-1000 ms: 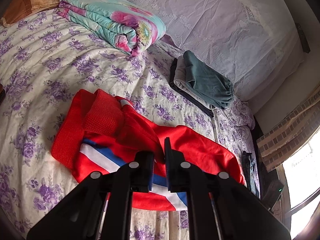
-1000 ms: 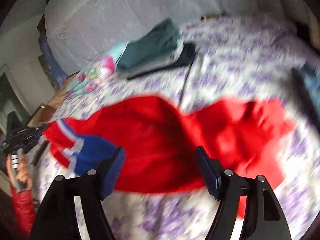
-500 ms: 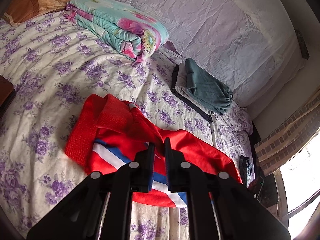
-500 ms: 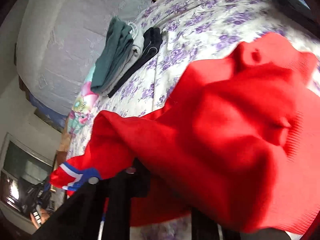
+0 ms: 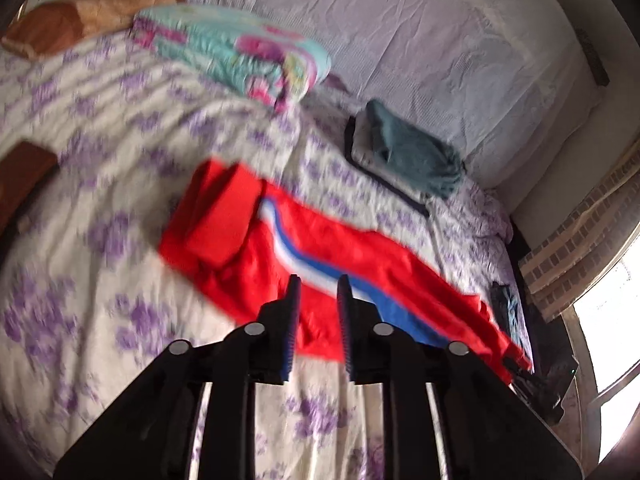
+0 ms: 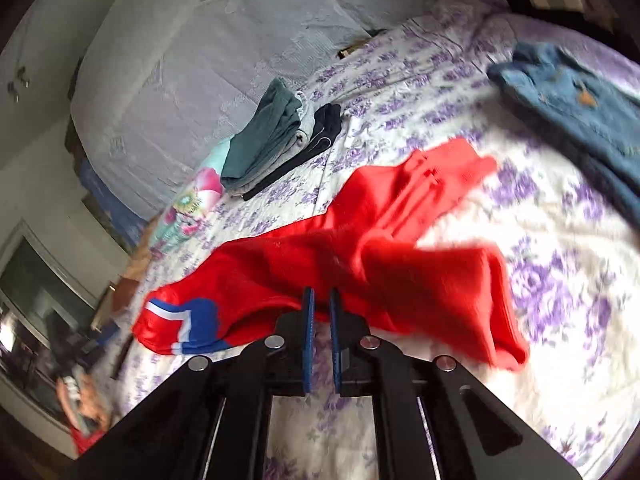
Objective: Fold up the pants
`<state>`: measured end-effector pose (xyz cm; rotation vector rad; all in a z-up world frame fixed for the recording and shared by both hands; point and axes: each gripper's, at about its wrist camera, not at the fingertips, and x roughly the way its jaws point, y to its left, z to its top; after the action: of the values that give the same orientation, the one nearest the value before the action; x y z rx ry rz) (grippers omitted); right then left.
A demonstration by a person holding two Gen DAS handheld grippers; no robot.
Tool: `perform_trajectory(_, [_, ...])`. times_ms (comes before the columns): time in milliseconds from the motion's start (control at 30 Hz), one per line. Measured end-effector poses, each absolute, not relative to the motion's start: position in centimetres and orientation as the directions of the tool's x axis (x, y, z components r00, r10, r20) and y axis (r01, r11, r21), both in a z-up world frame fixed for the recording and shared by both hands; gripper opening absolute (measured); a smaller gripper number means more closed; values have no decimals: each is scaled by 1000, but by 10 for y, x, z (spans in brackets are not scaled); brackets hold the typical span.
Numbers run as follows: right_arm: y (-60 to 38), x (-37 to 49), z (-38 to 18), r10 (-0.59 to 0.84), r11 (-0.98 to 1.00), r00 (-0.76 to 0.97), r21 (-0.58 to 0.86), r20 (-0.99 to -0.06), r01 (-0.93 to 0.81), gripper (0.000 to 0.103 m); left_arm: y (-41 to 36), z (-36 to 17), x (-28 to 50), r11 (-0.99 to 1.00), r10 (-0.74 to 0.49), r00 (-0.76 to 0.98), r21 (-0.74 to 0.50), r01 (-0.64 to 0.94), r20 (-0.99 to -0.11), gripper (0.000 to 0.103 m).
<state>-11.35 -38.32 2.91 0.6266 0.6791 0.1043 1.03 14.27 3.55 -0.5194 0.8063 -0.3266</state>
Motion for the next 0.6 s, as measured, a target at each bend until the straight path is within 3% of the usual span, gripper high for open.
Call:
perform_trajectory(133, [-387, -120, 21, 337, 774, 771, 625, -540, 99, 11, 144, 0, 8, 826, -473, 587, -563, 36, -657, 21])
perform_trajectory(333, [-367, -112, 13, 386, 765, 735, 639, -558, 83, 14, 140, 11, 19, 827, -454, 629, -562, 33, -631, 21])
perform_trajectory(533, [-358, -114, 12, 406, 750, 735, 657, -543, 71, 36, 139, 7, 26, 833, -440, 582, -552, -20, -684, 22])
perform_trajectory(600, [-355, -116, 13, 399, 763, 733, 643, -550, 66, 38, 141, 5, 20, 841, -422, 587, -540, -30, -691, 25])
